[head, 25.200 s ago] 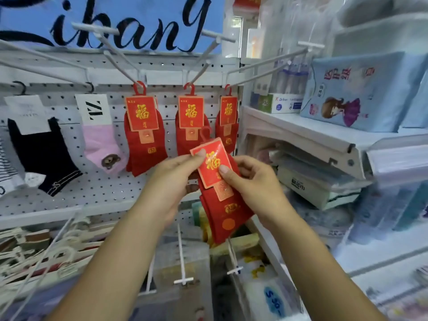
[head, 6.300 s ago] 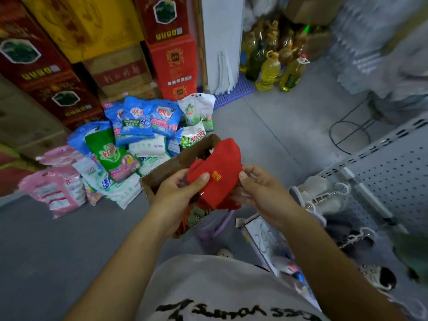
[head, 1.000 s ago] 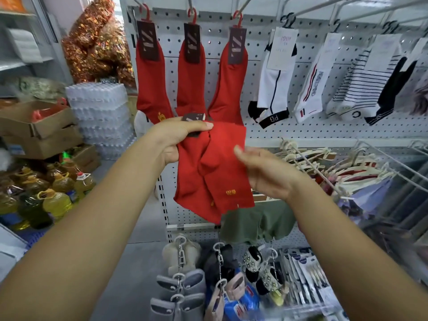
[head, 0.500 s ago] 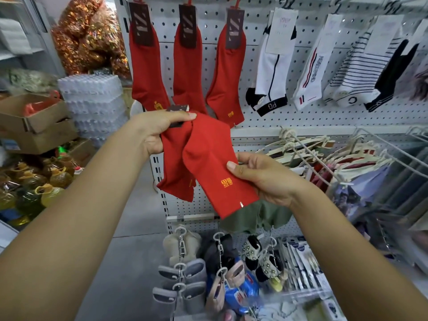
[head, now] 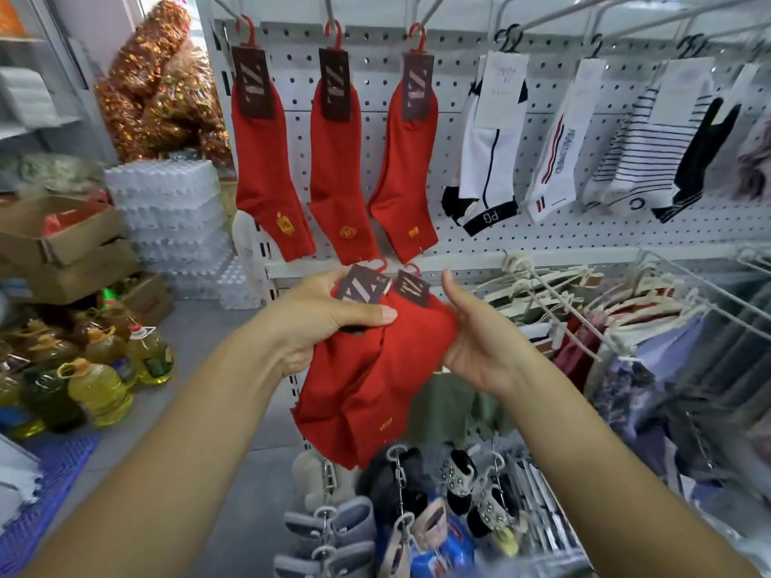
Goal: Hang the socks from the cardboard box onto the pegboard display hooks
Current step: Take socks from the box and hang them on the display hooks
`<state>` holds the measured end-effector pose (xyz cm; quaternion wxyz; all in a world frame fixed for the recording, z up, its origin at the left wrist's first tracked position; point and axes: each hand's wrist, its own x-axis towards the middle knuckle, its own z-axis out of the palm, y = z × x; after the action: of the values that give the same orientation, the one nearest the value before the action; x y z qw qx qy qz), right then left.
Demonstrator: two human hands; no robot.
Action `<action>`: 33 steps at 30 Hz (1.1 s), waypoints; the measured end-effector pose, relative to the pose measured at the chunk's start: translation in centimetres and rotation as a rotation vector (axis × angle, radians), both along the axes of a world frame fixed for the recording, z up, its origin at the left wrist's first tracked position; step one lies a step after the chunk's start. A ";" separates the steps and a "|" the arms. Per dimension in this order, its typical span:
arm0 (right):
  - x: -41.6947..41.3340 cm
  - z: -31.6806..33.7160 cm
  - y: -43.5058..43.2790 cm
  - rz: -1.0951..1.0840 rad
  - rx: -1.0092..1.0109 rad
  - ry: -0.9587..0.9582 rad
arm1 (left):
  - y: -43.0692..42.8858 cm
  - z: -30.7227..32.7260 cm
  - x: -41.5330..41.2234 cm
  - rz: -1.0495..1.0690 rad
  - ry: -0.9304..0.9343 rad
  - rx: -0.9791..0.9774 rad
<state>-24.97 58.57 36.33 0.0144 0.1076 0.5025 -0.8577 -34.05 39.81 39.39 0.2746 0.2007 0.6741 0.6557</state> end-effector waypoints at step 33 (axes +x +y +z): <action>-11.9 18.4 4.7 -0.525 0.850 0.505 | 2.0 10.7 -6.4 0.081 0.377 0.352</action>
<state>-36.89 63.30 54.73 -0.3651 0.0169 0.7483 -0.5536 -40.40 41.77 50.05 0.0784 0.3368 0.5963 0.7245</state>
